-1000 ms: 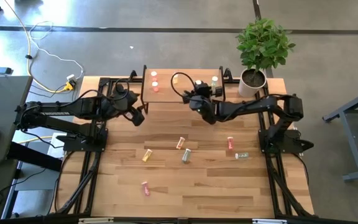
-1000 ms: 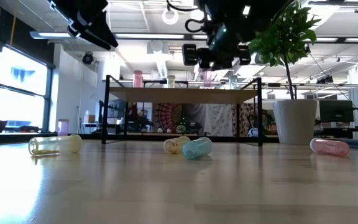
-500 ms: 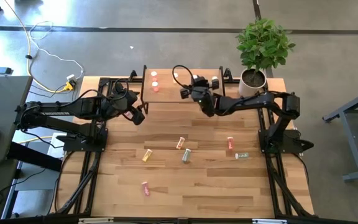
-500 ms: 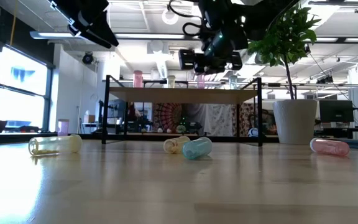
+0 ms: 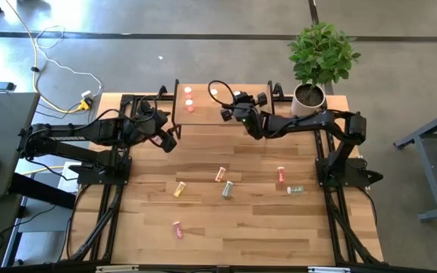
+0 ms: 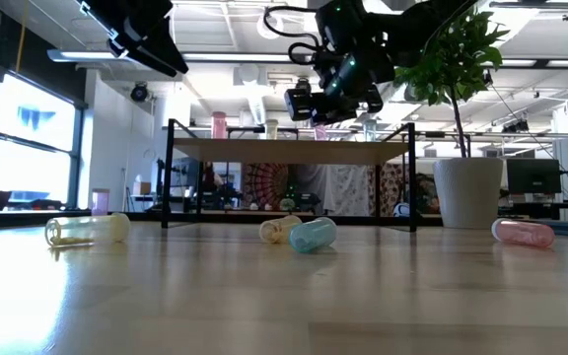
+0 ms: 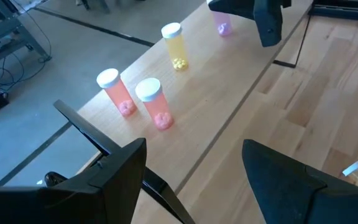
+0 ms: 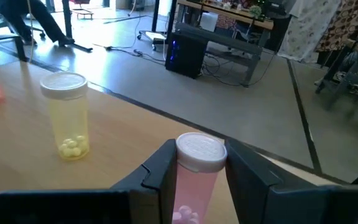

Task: Pick and place medicine bottles onto shelf by color
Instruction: Put the middle purple pill bottle on the shelf, then put the bottom yellow pill bottle aligned with the yellow pill bottle on the shelf

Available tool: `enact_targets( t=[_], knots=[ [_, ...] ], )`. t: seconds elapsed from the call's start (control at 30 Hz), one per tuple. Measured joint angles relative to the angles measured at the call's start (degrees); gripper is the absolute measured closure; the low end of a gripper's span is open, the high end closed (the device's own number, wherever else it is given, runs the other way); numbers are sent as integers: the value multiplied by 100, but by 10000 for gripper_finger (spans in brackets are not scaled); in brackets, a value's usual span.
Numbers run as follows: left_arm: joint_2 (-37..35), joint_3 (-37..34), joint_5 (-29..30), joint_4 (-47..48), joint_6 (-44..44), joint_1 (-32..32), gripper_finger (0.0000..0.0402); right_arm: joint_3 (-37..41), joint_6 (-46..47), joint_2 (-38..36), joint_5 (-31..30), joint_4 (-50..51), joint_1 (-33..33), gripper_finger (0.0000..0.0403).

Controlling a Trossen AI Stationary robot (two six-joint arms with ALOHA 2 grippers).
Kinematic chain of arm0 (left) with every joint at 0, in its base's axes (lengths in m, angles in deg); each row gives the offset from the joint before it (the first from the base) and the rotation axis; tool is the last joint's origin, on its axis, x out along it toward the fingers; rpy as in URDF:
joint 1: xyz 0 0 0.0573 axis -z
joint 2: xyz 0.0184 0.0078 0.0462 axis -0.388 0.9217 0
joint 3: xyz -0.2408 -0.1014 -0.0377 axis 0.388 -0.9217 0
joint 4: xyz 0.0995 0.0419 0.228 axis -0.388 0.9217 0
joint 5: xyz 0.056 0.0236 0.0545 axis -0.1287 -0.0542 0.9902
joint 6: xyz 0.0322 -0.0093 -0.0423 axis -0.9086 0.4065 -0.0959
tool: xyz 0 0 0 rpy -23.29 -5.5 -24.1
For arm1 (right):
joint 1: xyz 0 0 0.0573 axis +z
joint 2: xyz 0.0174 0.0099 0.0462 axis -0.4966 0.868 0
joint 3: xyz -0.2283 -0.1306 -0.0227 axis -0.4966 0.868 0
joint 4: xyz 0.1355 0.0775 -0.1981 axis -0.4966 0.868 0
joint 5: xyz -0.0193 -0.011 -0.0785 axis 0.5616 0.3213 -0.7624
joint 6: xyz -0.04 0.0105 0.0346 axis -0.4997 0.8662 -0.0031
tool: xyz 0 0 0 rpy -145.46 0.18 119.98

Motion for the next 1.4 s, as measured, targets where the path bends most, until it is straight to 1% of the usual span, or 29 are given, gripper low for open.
enact_targets(
  t=[0.17, 0.37, 0.8, 1.07, 1.2, 1.4],
  knots=[
    [0, 0, 0, 0, -2, 0, 145, 0, -71, 0, 131, 11, -66, 298],
    [1, 0, 0, 0, -1, 0, 145, 0, -71, 0, 131, 39, -80, 295],
    [1, 0, 0, 0, -1, 1, 145, 2, -71, 0, -3, 103, -77, 260],
    [1, 0, 0, 0, -3, 2, 145, 2, -71, -5, -37, 85, -63, 258],
    [1, 0, 0, 0, -1, 0, 145, 2, -71, -16, -193, 8, -34, 258],
    [0, 0, 0, 2, -1, 0, 145, 2, -71, -17, -108, -51, -6, 258]
  ],
)
